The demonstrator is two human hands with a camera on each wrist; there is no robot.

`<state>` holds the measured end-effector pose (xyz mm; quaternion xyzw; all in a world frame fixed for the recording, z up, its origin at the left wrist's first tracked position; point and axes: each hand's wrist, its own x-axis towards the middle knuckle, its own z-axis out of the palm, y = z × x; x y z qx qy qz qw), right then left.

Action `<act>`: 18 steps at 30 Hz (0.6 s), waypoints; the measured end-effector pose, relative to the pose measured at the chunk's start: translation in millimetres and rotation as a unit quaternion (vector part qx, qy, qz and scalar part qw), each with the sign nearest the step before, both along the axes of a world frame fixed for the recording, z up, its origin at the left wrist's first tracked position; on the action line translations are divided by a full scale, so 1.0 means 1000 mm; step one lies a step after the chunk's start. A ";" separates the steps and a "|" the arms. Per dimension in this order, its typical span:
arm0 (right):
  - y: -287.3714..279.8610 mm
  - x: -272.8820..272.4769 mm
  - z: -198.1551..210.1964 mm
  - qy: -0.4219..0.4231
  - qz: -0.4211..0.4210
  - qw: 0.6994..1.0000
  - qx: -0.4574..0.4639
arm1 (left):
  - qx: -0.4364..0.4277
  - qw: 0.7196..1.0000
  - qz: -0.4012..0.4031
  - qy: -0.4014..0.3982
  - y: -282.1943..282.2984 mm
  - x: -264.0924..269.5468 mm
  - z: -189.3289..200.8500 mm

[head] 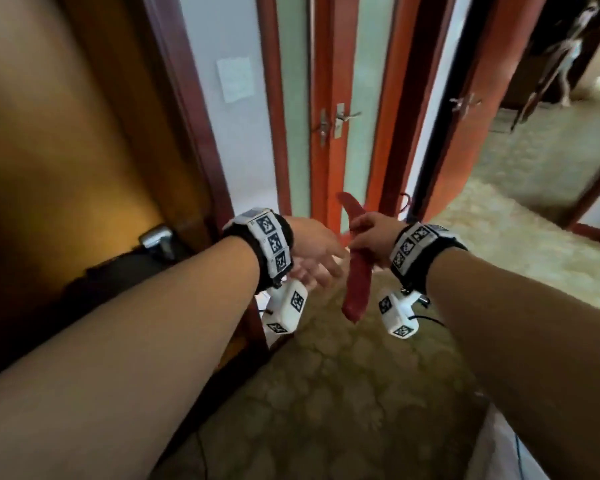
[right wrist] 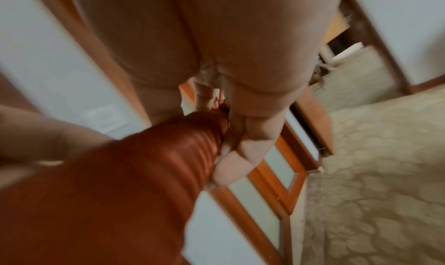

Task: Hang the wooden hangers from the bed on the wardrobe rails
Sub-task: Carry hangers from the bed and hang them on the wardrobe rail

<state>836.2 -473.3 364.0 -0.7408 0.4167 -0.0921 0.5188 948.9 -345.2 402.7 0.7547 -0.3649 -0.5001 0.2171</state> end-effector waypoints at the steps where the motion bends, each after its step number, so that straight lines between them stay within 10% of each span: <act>1: 0.020 0.024 0.000 0.003 0.028 0.999 -0.016 | -0.003 0.999 0.040 0.002 0.023 0.024 -0.001; 9: 0.121 0.160 0.011 -0.007 0.249 0.968 0.002 | -0.034 0.963 0.263 0.040 0.158 0.149 0.009; 18: 0.141 0.257 0.050 -0.033 0.418 0.908 -0.004 | -0.138 0.896 0.421 0.038 0.186 0.203 0.032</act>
